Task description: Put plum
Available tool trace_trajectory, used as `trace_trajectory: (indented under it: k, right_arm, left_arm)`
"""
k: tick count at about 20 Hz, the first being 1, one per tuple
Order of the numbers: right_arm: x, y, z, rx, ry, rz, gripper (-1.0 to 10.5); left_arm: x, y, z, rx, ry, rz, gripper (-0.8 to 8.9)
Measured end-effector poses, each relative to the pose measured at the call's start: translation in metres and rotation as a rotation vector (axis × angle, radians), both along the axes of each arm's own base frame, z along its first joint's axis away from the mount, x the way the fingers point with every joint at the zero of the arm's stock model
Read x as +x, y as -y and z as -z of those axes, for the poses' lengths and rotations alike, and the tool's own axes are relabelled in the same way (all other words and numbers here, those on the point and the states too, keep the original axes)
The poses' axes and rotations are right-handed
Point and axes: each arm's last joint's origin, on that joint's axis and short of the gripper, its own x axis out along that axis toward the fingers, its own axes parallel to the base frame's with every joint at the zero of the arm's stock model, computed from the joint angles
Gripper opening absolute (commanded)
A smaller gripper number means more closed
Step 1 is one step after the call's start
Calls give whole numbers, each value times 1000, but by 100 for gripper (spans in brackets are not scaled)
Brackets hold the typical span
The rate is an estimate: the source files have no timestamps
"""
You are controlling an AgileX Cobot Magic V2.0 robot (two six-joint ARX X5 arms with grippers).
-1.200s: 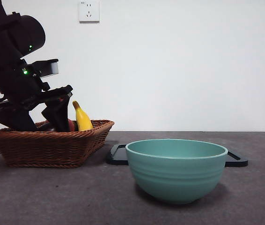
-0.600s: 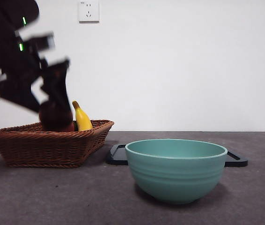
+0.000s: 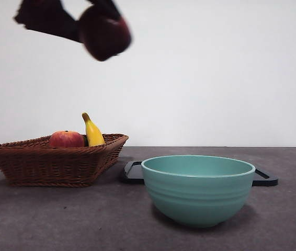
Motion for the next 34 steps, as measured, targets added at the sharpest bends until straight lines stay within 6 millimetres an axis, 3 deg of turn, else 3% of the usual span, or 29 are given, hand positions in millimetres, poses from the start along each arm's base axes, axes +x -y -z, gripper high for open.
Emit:
trace_trajectory:
  k: [3, 9, 13, 17, 24, 29, 34]
  right_arm:
    - [0, 0, 0, 0, 0, 0, 379]
    - [0, 0, 0, 0, -1, 0, 379]
    - [0, 0, 0, 0, -1, 0, 379]
    - [0, 0, 0, 0, -1, 0, 379]
    - [0, 0, 0, 0, 0, 0, 379]
    - [0, 0, 0, 0, -1, 0, 379]
    - [0, 0, 0, 0, -1, 0, 379]
  left_arm:
    - [-6, 31, 13, 36, -21, 95, 276]
    - [2, 84, 58, 125, -67, 175, 276]
    - [5, 109, 88, 178, -77, 202, 276]
    - [7, 119, 113, 270, -88, 203, 276]
    - [10, 127, 130, 330, -60, 206, 281]
    - [7, 131, 136, 345, -65, 226, 371]
    - [6, 134, 134, 327, -47, 233, 377]
